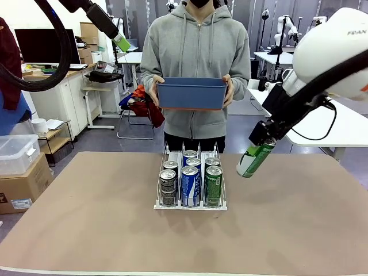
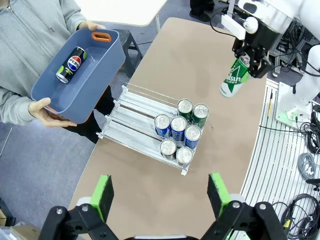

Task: Fill the beverage cans into the dispenser.
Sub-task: Place the picked Sprite in the line of the Automatic Can Dispenser with the same cans.

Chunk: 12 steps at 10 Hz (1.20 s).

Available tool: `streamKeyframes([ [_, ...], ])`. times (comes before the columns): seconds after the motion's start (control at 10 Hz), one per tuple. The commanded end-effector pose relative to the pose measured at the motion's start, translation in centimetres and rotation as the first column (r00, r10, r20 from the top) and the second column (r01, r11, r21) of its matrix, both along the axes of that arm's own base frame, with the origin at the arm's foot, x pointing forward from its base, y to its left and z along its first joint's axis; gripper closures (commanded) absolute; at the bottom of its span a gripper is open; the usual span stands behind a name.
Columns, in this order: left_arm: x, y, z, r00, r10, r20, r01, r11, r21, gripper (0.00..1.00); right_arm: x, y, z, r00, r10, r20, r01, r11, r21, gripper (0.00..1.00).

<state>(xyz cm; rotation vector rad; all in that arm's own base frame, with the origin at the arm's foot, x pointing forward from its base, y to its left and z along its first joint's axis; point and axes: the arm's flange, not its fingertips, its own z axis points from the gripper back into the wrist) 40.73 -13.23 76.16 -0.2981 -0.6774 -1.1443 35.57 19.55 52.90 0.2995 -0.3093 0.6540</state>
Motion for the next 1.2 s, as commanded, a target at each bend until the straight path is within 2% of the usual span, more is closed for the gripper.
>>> streamKeyframes([
  [0.0,-0.3,0.2,-0.1,1.000,0.006,-0.019,-0.006,1.000,-0.013,0.00,-1.6,1.8,-1.1,0.998,-0.015,0.058,0.013,0.999,0.029,0.42],
  [0.4,-0.3,0.2,-0.1,1.000,0.006,-0.019,-0.006,1.000,-0.013,0.00,-2.5,5.0,-3.9,0.995,0.083,0.058,-0.082,0.997,-0.009,0.42],
  [1.1,-0.3,0.2,-0.1,1.000,0.006,-0.019,-0.006,1.000,-0.013,0.00,-0.1,8.6,-7.3,0.992,0.107,0.066,-0.103,0.992,-0.070,0.42],
])
